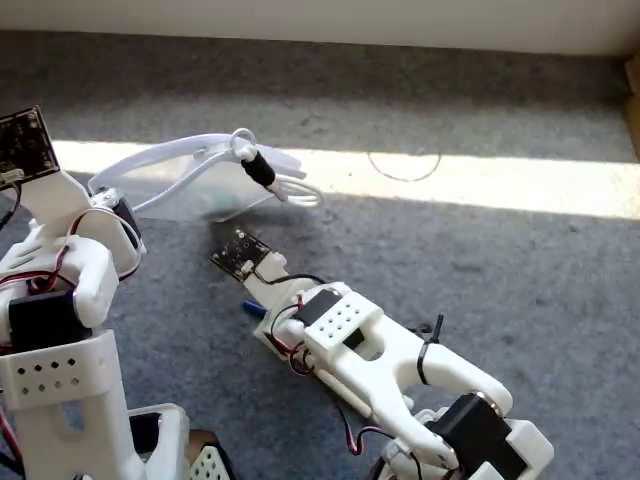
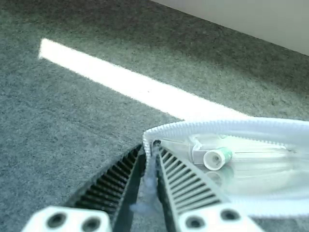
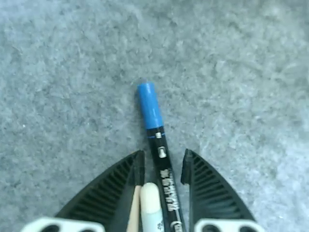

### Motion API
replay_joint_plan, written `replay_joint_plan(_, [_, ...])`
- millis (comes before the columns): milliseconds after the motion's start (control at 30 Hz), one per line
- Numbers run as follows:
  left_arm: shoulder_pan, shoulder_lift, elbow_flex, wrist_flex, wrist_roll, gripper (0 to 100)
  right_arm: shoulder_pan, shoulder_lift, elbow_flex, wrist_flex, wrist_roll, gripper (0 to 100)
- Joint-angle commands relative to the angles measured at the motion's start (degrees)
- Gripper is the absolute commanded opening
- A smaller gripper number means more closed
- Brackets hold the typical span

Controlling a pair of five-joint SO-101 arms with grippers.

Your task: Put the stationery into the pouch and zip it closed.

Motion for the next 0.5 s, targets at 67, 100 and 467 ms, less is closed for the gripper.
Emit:
replay_joint_plan(67, [-0.31,1.89,0.31,-0.35,0.18,1,2.33,-0.31,-2.51,-0.92,0.88,12.7])
replay_joint_plan(100, [-0.31,1.89,0.31,-0.35,0.18,1,2.42,-0.22,-2.51,-0.92,0.88,12.7])
replay_joint_plan(467, [-0.31,1.89,0.31,-0.35,0.18,1,1.89,-0.22,-2.51,-0.75,4.92,12.7])
